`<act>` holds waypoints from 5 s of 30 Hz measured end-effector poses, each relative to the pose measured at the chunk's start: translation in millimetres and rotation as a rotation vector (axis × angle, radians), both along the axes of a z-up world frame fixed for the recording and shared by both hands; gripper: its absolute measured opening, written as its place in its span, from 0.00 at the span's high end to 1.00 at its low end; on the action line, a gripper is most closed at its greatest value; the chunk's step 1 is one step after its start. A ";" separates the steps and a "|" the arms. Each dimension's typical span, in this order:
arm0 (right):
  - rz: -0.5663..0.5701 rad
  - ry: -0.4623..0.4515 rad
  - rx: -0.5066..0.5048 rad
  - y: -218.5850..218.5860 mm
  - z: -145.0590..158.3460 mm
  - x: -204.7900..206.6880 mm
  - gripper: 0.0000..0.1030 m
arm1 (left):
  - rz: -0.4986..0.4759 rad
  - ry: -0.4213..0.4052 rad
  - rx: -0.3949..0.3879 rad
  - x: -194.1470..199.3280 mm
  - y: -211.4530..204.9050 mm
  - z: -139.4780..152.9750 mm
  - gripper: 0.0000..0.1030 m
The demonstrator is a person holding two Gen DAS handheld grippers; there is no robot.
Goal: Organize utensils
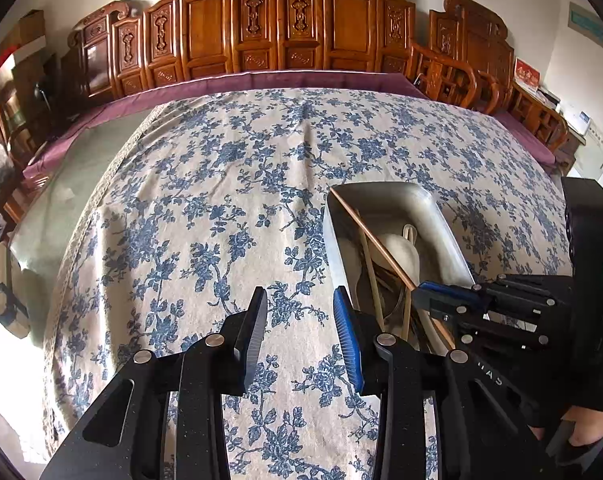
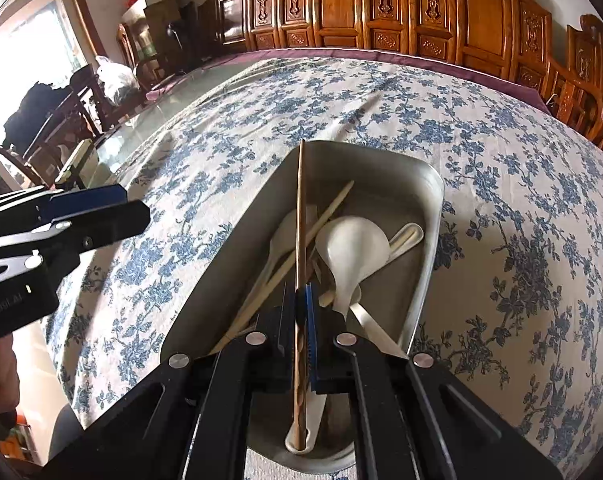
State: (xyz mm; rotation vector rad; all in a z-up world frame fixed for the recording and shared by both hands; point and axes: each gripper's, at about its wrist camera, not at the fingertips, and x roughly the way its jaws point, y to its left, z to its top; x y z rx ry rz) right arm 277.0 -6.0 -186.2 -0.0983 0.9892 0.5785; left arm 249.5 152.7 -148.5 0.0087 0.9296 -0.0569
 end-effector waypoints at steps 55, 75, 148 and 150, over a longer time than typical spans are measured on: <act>-0.395 -0.410 0.027 -239.2 165.7 -160.2 0.03 | -0.030 -0.257 0.032 -127.8 -166.3 114.6 0.08; -0.392 -0.564 0.087 -243.0 227.6 -221.3 0.03 | -0.010 -0.390 -0.028 -185.2 -161.1 172.0 0.08; -0.392 -0.566 0.091 -238.8 228.8 -222.6 0.03 | 0.006 -0.392 -0.029 -188.5 -160.7 174.0 0.08; -0.392 -0.566 0.091 -238.6 228.7 -222.6 0.03 | 0.007 -0.393 -0.028 -188.6 -160.7 173.9 0.08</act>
